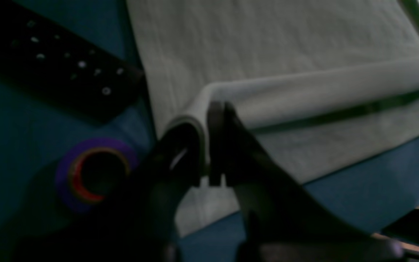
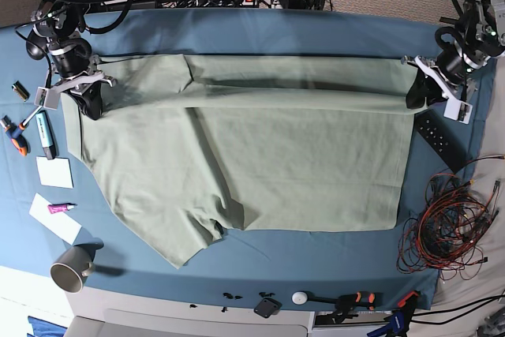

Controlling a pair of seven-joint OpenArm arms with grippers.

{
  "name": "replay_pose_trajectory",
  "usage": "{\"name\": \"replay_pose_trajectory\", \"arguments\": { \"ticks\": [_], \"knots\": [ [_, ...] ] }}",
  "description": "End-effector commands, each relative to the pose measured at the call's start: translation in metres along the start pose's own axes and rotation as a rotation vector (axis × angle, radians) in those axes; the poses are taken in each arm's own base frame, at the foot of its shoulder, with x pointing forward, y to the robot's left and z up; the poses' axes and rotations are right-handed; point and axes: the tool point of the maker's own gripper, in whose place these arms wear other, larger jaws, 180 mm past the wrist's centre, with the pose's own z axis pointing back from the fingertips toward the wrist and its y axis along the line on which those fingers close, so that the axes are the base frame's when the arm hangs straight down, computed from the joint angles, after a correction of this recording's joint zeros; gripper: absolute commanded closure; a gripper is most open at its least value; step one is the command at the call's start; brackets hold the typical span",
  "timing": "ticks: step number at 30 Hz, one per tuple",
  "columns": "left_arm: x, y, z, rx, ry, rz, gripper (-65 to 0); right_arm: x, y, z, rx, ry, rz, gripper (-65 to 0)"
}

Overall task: Fold the T-shirt properly
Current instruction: 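Fold the shoulder edge over onto the shirt body with both grippers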

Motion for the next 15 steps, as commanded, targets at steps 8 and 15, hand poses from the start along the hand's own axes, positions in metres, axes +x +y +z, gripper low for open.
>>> {"name": "replay_pose_trajectory", "arguments": {
  "ticks": [8,15],
  "knots": [
    [0.012,0.012,0.003,0.056,-0.030,-0.005,-24.5,0.019,0.005,0.001,0.031,-0.066,0.032,-14.3],
    [0.012,0.020,0.004,0.103,-0.030,0.032,-28.8,0.021,0.005,0.001,0.030,-0.073,0.031,-21.9]
  ]
}}
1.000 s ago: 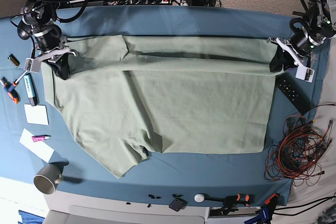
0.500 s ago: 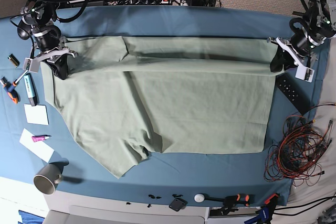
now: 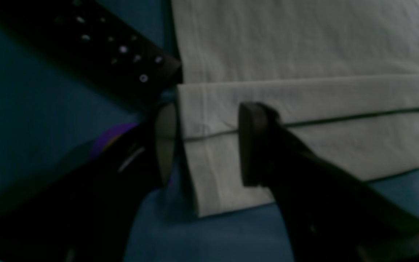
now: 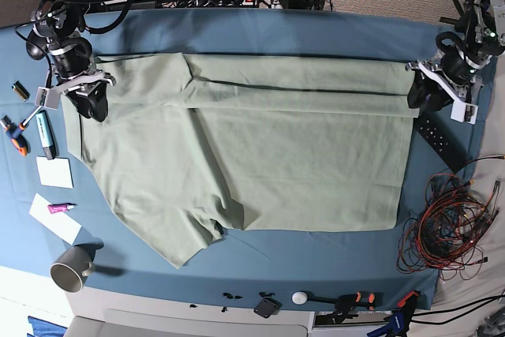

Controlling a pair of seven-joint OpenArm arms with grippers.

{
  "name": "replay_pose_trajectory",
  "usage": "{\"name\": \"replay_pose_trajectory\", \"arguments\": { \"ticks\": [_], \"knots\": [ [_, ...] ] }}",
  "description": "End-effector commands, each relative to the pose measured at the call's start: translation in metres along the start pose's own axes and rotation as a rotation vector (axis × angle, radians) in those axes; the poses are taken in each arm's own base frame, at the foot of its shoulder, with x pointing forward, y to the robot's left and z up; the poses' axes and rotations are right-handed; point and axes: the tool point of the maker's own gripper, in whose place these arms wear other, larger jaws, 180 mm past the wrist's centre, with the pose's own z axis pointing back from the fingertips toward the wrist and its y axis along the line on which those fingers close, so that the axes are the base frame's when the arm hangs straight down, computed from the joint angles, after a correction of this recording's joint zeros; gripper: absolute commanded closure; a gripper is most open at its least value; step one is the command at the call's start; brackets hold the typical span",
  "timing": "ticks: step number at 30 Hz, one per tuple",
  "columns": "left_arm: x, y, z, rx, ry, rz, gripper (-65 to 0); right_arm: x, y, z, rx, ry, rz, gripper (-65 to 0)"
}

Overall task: Fold the T-shirt properly
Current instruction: 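Fold the shoulder edge over onto the shirt body with both grippers, then open both grippers and release the folded edge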

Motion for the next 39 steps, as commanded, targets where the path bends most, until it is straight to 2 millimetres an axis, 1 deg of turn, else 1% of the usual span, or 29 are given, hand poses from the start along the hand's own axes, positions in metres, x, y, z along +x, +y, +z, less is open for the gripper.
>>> {"name": "replay_pose_trajectory", "arguments": {
  "ticks": [1,4,6,8,10,12,14,17,19,21,23,26,31,34,39],
  "knots": [
    [0.014,0.001,0.003,-0.002,-0.042,-0.016,-28.8,0.020,0.001,0.001,0.013,-0.068,0.015,-21.9],
    [0.012,0.002,0.003,0.003,-0.029,-0.023,-28.8,0.020,0.001,0.001,0.013,-0.068,0.015,-21.9],
    [0.006,0.003,0.003,0.006,0.005,-0.024,-28.8,0.017,0.002,0.002,0.020,-0.047,0.002,-21.9],
    [0.003,0.002,0.007,-0.001,0.033,-0.024,-28.7,0.017,0.003,0.010,0.045,-0.029,-0.045,-21.9],
    [0.009,-0.002,0.017,-0.039,0.012,-0.050,-28.7,0.026,-0.001,0.024,0.047,-0.056,-0.074,-21.9],
    [0.020,-0.002,0.032,-0.050,-0.026,-0.072,-28.7,0.033,-0.013,0.044,0.000,-0.080,-0.068,-21.9],
    [0.035,0.004,0.049,-0.031,-0.073,-0.095,-28.7,0.035,-0.030,0.064,-0.071,-0.091,-0.079,-21.9],
    [0.053,0.016,0.073,0.015,-0.126,-0.125,-28.7,0.030,-0.057,0.091,-0.181,-0.097,-0.123,-21.9],
    [0.062,0.025,0.086,0.053,-0.154,-0.133,-28.7,0.026,-0.074,0.105,-0.253,-0.097,-0.164,-21.9],
    [0.067,0.034,0.095,0.085,-0.164,-0.138,-28.7,0.022,-0.083,0.113,-0.297,-0.093,-0.185,-21.9],
    [0.068,0.038,0.098,0.099,-0.168,-0.141,-28.7,0.018,-0.088,0.114,-0.320,-0.084,-0.202,-21.9],
    [0.067,0.038,0.098,0.101,-0.162,-0.139,-28.7,0.012,-0.094,0.111,-0.336,-0.079,-0.235,-21.9],
    [0.068,0.038,0.098,0.101,-0.163,-0.140,-28.7,-0.010,-0.106,0.101,-0.341,-0.065,-0.345,-21.9],
    [0.068,0.038,0.098,0.101,-0.163,-0.140,-28.7,-0.020,-0.101,0.089,-0.313,-0.040,-0.371,-21.9],
    [0.068,0.038,0.098,0.101,-0.163,-0.140,-28.7,-0.028,-0.078,0.063,-0.244,0.019,-0.339,-21.9]
  ]
}}
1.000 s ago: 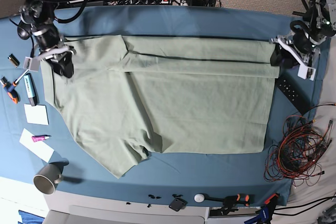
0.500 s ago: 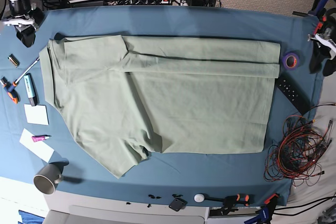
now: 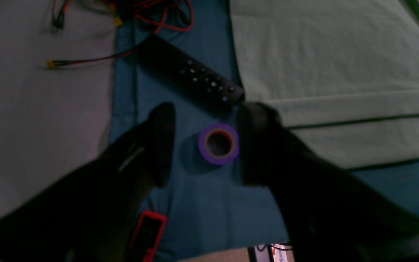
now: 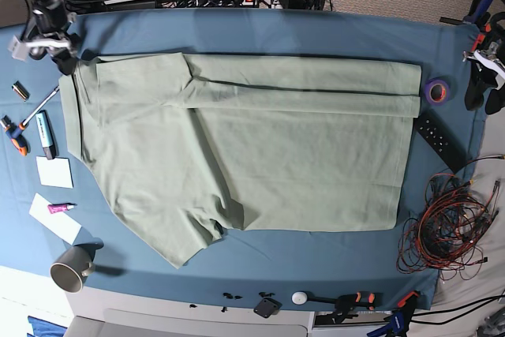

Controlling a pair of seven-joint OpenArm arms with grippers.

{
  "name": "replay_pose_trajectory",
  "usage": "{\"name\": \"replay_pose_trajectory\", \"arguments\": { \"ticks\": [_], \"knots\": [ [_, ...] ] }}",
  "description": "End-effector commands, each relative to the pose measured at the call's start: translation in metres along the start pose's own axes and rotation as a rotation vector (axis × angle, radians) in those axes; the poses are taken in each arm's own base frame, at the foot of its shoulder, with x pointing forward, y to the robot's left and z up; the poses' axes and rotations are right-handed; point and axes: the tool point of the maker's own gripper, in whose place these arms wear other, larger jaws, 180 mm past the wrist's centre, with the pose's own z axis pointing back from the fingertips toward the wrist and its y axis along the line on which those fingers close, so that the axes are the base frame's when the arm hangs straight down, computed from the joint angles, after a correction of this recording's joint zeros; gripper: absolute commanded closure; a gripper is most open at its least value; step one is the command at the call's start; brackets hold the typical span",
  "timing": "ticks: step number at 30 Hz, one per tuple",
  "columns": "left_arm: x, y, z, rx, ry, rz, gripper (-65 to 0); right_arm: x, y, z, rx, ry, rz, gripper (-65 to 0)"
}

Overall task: Fold the T-shirt properly
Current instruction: 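Open both grippers and release the folded edge, then regrasp the folded edge corners with both grippers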

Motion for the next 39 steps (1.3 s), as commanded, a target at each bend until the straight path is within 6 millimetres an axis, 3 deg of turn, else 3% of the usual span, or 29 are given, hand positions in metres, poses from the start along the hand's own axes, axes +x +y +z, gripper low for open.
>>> {"name": "replay_pose_trajectory", "arguments": {
  "ticks": [1,7,24,39],
  "knots": [
    [0.014,-0.001,0.003,-0.009,-0.039,-0.023,-28.7,0.014,0.008,-0.001,0.022,-0.044,0.025,-21.9],
    [0.011,-0.001,0.003,-0.009,-0.027,-0.022,-28.7,0.012,0.015,-0.008,0.032,-0.041,0.030,-21.9],
    [0.003,-0.001,0.005,-0.009,-0.004,-0.017,-28.7,0.008,-0.012,-0.007,-0.121,-0.022,-0.014,-21.9],
    [0.003,-0.001,0.005,-0.008,-0.004,-0.017,-28.7,0.006,-0.004,-0.008,-0.076,-0.008,0.006,-21.9]
  ]
}}
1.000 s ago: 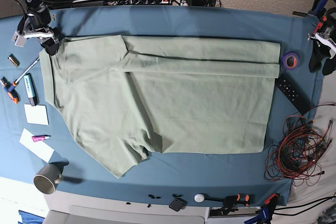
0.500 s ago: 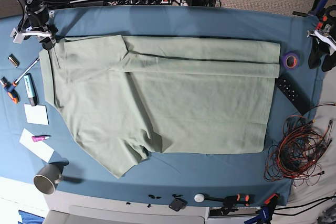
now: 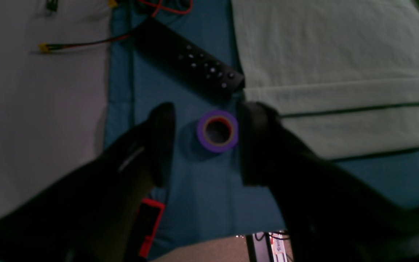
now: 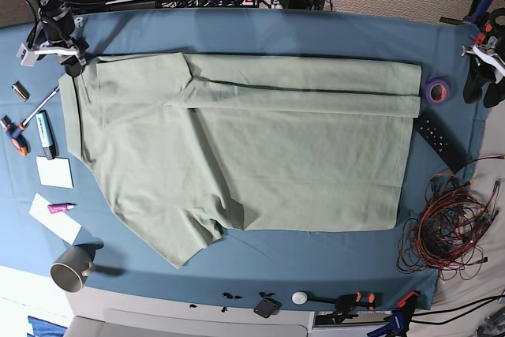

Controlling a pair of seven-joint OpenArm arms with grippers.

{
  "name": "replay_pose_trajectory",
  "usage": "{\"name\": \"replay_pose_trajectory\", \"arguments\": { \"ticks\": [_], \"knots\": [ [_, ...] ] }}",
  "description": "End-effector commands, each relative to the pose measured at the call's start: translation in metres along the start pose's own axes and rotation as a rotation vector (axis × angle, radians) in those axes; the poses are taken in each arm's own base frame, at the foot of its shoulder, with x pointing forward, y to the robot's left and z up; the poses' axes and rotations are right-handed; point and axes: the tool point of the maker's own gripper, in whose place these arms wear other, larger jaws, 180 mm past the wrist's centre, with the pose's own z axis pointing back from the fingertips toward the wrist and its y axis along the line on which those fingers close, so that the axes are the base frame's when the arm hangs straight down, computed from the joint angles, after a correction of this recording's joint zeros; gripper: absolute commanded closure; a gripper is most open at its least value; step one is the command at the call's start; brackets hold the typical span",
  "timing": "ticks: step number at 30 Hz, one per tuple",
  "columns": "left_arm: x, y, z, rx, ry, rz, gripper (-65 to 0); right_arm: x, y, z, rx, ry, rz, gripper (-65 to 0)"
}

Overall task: Fold the T-shirt properly
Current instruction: 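Regrasp the folded edge corners with both grippers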

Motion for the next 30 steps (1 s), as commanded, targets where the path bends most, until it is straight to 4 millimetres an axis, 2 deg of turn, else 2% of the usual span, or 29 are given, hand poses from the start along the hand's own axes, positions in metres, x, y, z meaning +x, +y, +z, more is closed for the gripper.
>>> {"name": "replay_pose_trajectory", "arguments": {
  "ticks": [1,8,13,15,20,22,27,30],
  "knots": [
    [0.014,-0.001,0.003,-0.007,-0.041,-0.022,-28.7,0.013,0.004,0.002,0.017,-0.038,0.019,-21.9],
    [0.014,0.000,0.003,-0.003,-0.041,-0.017,-28.7,0.008,0.004,0.002,0.018,-0.016,0.026,-21.9],
    [0.013,0.001,0.003,0.003,-0.039,-0.015,-28.7,-0.001,0.017,-0.004,0.048,0.019,0.053,-20.9],
    [0.013,0.001,0.003,0.003,-0.038,-0.015,-28.7,-0.005,0.023,-0.007,0.062,0.031,0.061,-16.8],
    [0.013,0.001,0.003,0.003,-0.036,-0.015,-28.7,-0.009,0.026,-0.009,0.064,0.042,0.073,-1.1],
    [0.012,0.002,0.003,0.006,-0.032,-0.011,-28.7,-0.009,0.028,-0.009,0.076,0.042,0.089,0.0],
    [-0.011,0.018,-0.005,0.072,0.035,0.119,-28.7,-0.007,0.030,-0.009,0.087,0.030,0.099,0.0],
    [-0.036,0.014,-0.015,0.035,0.090,0.196,-28.7,-0.006,0.031,-0.009,0.088,0.023,0.098,0.0]
  ]
}}
